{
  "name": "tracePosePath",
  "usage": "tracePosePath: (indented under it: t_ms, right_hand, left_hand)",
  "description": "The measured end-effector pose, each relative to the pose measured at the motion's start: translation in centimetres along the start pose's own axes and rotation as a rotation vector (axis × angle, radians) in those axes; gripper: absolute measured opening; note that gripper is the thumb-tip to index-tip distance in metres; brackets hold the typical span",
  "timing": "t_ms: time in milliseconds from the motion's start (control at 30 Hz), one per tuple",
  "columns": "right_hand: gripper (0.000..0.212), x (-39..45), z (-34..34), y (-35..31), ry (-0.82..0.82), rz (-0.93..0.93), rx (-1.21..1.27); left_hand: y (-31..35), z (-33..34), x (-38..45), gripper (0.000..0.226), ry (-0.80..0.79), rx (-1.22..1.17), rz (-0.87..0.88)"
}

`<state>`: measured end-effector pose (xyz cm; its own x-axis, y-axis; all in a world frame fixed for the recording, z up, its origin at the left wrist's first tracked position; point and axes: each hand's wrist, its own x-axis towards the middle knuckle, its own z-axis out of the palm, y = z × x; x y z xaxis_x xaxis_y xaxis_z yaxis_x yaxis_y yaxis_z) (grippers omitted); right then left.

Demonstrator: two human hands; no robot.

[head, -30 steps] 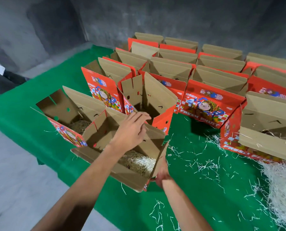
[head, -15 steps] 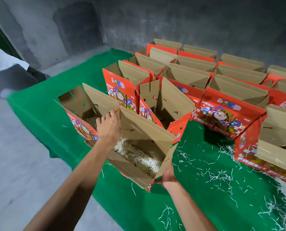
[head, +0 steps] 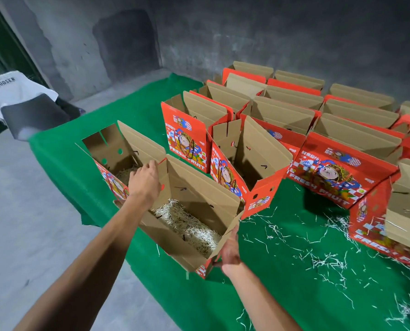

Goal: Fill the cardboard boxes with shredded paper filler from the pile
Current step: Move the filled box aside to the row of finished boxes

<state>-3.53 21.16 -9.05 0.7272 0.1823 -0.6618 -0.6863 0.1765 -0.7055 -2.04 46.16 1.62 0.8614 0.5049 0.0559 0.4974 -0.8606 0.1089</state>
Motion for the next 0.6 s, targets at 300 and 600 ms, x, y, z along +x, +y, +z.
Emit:
tracePosePath:
  t_ms: [300,600]
  right_hand:
    - [0.084,0.7,-0.1,-0.6,-0.015,0.041,-0.063]
    - [0.082,1.7,-3.5,-10.6,0.190,-0.212,-0.118]
  left_hand:
    - [-0.2,-0.5,1.2,0.065,0.000,-0.041,0.009]
    - [10.5,-2.8,1.0,0.062,0.255,-0.204,0.381]
